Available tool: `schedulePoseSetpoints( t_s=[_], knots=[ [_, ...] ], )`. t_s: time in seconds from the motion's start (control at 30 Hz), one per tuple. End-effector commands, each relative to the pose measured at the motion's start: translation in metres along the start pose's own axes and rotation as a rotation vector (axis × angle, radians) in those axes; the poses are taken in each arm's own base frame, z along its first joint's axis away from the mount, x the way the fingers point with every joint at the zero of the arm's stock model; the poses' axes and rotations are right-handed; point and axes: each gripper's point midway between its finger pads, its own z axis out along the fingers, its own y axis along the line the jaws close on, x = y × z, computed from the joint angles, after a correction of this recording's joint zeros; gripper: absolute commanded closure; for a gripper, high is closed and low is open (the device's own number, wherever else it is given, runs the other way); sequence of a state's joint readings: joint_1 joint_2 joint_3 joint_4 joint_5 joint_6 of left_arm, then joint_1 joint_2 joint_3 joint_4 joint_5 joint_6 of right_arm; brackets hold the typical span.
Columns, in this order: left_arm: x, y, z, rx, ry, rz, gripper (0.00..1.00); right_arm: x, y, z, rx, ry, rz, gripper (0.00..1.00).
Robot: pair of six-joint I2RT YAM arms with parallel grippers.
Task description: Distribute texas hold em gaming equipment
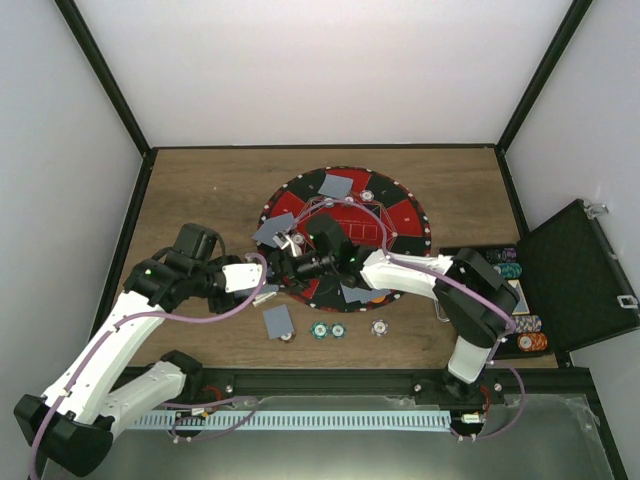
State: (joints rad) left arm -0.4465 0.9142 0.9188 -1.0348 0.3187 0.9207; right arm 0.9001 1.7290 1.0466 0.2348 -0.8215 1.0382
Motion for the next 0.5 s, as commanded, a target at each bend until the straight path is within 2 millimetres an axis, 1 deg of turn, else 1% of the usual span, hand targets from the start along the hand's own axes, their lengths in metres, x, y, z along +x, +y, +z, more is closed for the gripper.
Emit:
schedulePoseSetpoints(
  t_s=[0.0,0.1,0.13,0.23,0.33,0.47],
  knots=[
    [-0.005,0.002,-0.005,-0.012,-0.021,0.020,0.95,-0.004,0.008,0.003,-0.038,0.016,-0.020,0.24],
    [-0.005,0.002,-0.005,-0.013,-0.021,0.022,0.95,-0.003,-0.008,-0.002,-0.019,0.011,0.007,0.27],
    [-0.005,0.002,-0.005,-0.014,-0.021,0.023,0.95,0.000,-0.015,-0.006,-0.012,0.009,0.021,0.30],
    [-0.005,0.002,-0.006,-0.016,-0.020,0.025,0.95,0.001,-0.022,-0.018,-0.006,-0.015,0.035,0.34],
    [-0.005,0.002,-0.005,-0.017,-0.019,0.027,0.95,0.003,-0.023,-0.027,0.000,-0.032,0.038,0.40],
    [-0.005,0.002,-0.004,-0.012,-0.020,0.027,0.95,0.004,-0.016,-0.034,0.000,-0.048,0.027,0.50]
  ],
)
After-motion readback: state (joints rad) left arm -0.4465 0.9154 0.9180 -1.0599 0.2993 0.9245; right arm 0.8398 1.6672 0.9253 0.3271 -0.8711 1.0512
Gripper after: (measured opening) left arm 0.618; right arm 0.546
